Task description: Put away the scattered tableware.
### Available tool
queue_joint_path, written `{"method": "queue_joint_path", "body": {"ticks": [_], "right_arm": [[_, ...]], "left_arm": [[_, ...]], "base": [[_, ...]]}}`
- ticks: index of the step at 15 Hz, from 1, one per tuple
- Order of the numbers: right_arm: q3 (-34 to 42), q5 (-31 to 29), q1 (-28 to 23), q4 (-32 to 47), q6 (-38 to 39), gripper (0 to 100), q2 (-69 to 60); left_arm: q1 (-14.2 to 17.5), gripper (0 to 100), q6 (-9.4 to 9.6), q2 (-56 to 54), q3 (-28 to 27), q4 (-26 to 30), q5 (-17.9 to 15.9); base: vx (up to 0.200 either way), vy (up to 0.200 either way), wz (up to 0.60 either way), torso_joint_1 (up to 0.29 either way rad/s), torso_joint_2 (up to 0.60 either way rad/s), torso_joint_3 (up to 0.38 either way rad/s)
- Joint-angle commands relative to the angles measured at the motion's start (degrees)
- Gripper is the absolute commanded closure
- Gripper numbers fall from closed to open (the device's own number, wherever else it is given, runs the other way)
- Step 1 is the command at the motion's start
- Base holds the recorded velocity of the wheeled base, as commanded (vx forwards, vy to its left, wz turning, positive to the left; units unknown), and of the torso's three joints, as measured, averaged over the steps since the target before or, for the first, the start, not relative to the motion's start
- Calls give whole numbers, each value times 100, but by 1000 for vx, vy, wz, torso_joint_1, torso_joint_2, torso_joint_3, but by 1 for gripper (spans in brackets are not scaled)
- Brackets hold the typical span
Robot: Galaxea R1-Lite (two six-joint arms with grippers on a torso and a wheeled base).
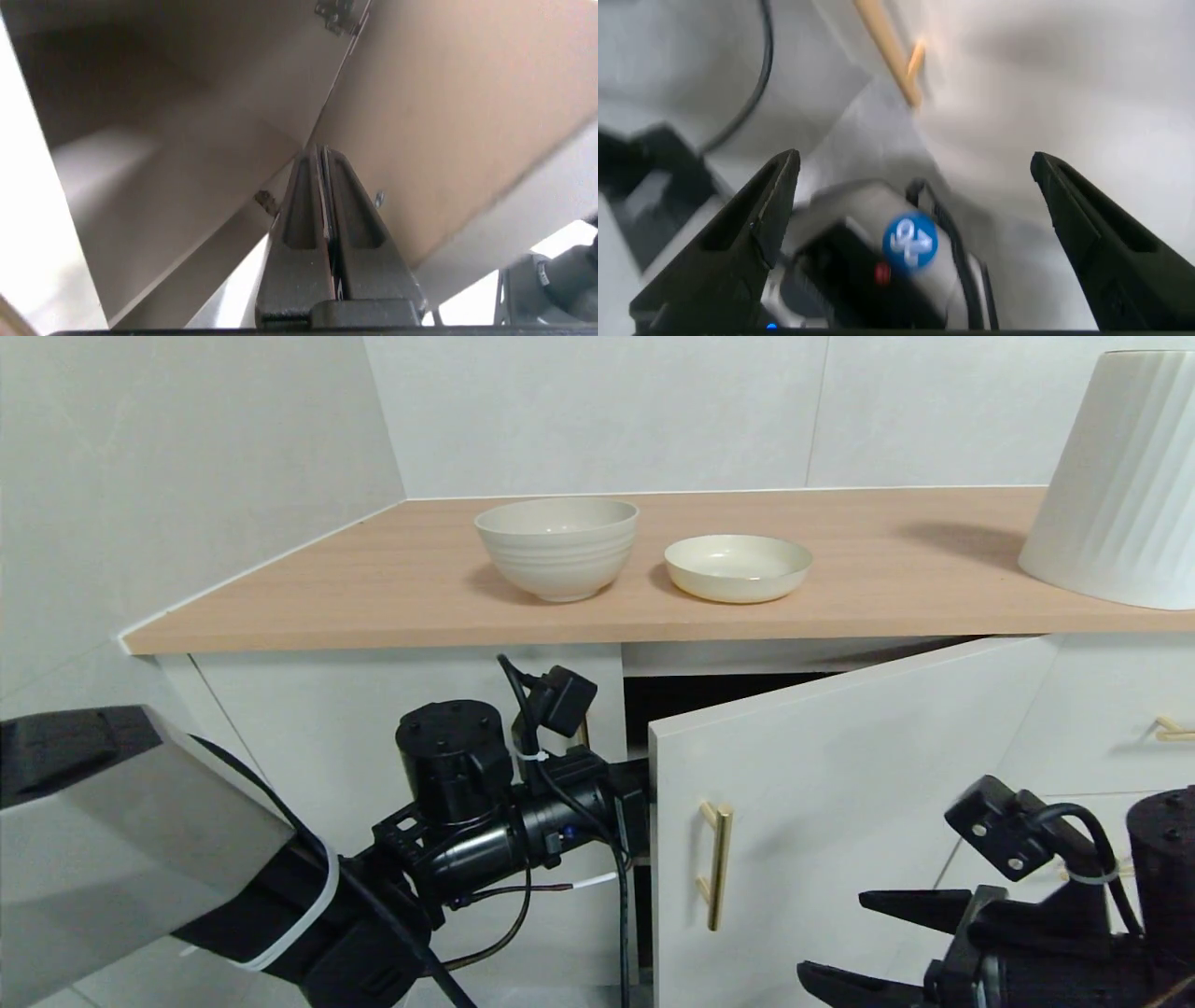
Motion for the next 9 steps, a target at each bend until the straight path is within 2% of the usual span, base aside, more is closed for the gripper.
{"method": "queue_joint_path", "body": {"ticks": [1,5,9], "right_arm": [[-27,43,82,232,4,0,-577],[16,78,82,258,4,0,-568],[25,87,100,337,-14,0,-542]], "left_arm": [[-14,100,-3,21,-73,13,-1],[-32,100,-3,127,-100,22,8],[-137,100,-3,171,-188,22,8]], "base": [[0,0,0,0,0,0],[0,0,0,0,0,0],[-200,0,0,7,5,2]]}}
